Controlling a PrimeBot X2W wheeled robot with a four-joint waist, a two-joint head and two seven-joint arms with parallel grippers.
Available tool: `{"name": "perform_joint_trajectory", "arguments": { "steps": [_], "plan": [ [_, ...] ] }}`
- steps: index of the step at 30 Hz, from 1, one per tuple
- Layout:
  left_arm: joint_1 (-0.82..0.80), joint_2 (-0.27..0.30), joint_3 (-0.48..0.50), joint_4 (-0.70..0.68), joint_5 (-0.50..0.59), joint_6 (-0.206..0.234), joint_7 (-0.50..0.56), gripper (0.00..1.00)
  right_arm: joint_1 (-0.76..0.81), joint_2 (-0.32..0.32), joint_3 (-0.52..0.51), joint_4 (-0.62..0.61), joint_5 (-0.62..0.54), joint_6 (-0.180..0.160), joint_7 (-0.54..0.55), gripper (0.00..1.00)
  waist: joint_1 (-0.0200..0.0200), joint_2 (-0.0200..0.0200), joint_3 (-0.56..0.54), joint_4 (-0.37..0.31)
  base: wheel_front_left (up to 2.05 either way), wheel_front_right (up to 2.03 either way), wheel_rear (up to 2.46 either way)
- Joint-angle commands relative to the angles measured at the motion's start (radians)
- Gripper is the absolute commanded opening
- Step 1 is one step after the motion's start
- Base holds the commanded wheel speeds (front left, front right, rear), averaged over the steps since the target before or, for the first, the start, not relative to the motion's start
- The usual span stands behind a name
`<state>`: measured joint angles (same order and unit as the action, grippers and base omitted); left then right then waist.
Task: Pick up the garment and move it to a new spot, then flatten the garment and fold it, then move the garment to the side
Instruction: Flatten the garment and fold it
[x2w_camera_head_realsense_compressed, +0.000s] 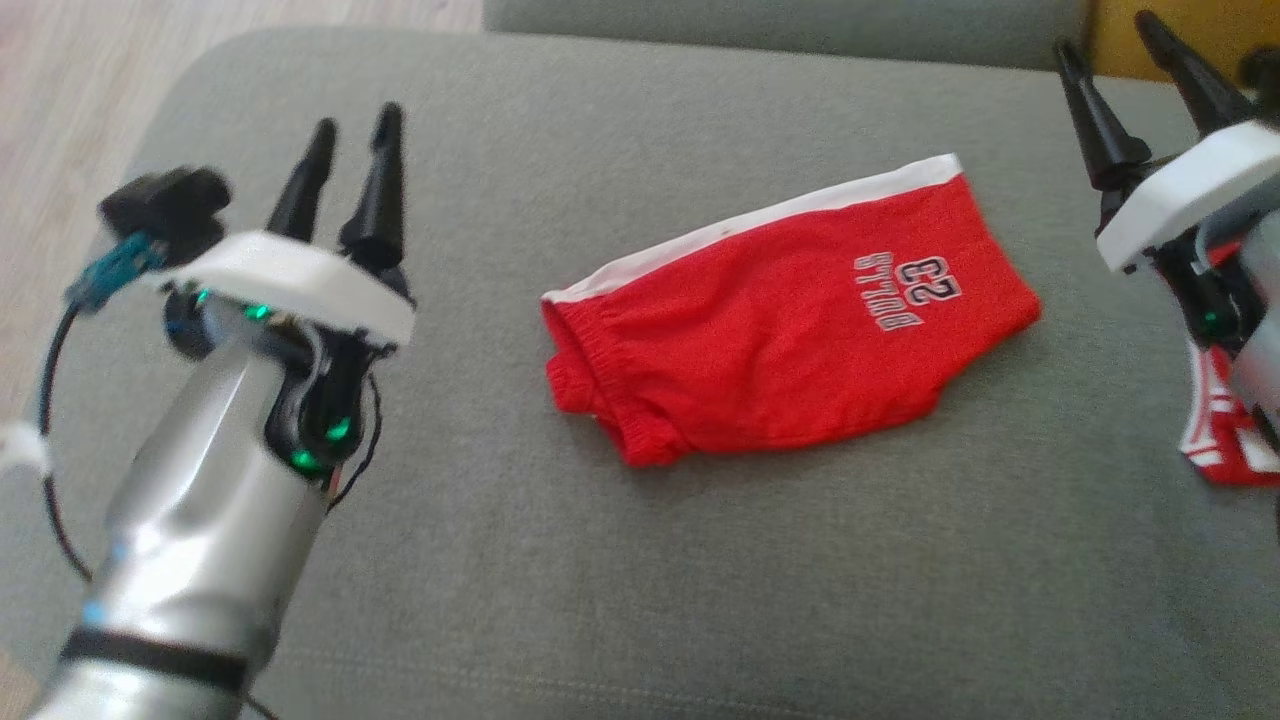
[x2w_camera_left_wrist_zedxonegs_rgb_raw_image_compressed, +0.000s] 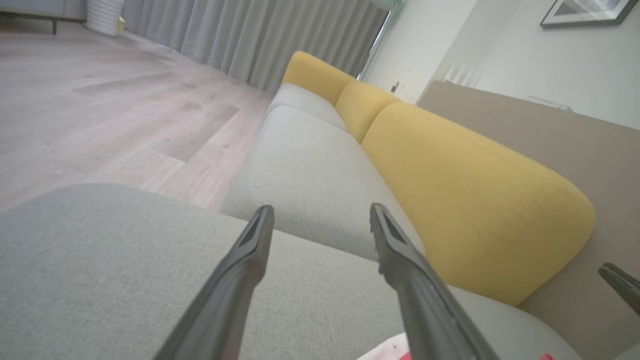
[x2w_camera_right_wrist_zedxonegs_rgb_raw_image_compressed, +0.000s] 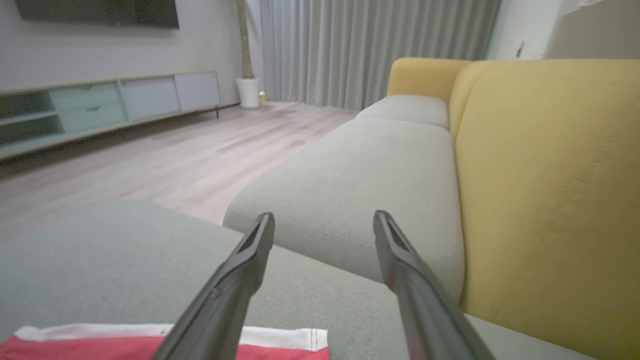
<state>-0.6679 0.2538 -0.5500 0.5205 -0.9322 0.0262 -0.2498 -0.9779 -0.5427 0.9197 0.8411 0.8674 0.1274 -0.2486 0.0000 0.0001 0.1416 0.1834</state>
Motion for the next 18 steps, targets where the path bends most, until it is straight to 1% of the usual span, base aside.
{"name": "perform_joint_trajectory", "arguments": {
  "steps": [1,4,6,9,13,14,15,18],
  "plan": [
    [0.049,0.02,0.1,-0.082,0.062,0.015,-0.012,1.0,0.053,0.003,-0.085,-0.05,-0.029,0.003,-0.013,1.0,0.0,-0.0001,-0.044,-0.044,0.0,0.0,0.0],
    [0.149,-0.009,0.187,-0.166,0.156,0.025,-0.012,1.0,0.152,0.028,-0.206,-0.116,-0.119,0.003,-0.013,1.0,0.0,-0.0001,-0.065,-0.068,0.0,0.0,0.0],
    [0.207,-0.03,0.235,-0.211,0.214,0.024,-0.012,1.0,0.221,0.046,-0.282,-0.161,-0.218,0.003,-0.013,1.0,0.0,-0.0001,-0.078,-0.084,0.0,0.0,0.0],
    [0.287,-0.068,0.293,-0.257,0.291,0.018,-0.012,1.0,0.34,0.104,-0.429,-0.22,-0.329,0.003,-0.013,1.0,0.0,-0.0001,-0.097,-0.104,0.0,0.0,0.0],
    [0.386,-0.123,0.364,-0.296,0.381,-0.001,-0.012,1.0,0.502,0.195,-0.583,-0.314,-0.477,0.003,-0.013,1.0,0.0,-0.0001,-0.117,-0.13,0.0,0.0,0.0],
    [0.408,-0.136,0.379,-0.304,0.402,-0.007,-0.012,1.0,0.539,0.219,-0.618,-0.337,-0.506,0.003,-0.013,1.0,0.0,-0.0001,-0.121,-0.136,0.0,0.0,0.0],
    [0.408,-0.136,0.379,-0.304,0.402,-0.007,-0.012,1.0,0.539,0.219,-0.618,-0.337,-0.506,0.003,-0.013,1.0,0.0,-0.0001,-0.121,-0.136,0.0,0.0,0.0],
    [0.471,-0.169,0.426,-0.323,0.451,-0.023,-0.012,1.0,0.63,0.279,-0.688,-0.393,-0.6,0.003,-0.013,1.0,0.0,-0.0001,-0.128,-0.152,0.0,0.0,0.0]
  ]
}}
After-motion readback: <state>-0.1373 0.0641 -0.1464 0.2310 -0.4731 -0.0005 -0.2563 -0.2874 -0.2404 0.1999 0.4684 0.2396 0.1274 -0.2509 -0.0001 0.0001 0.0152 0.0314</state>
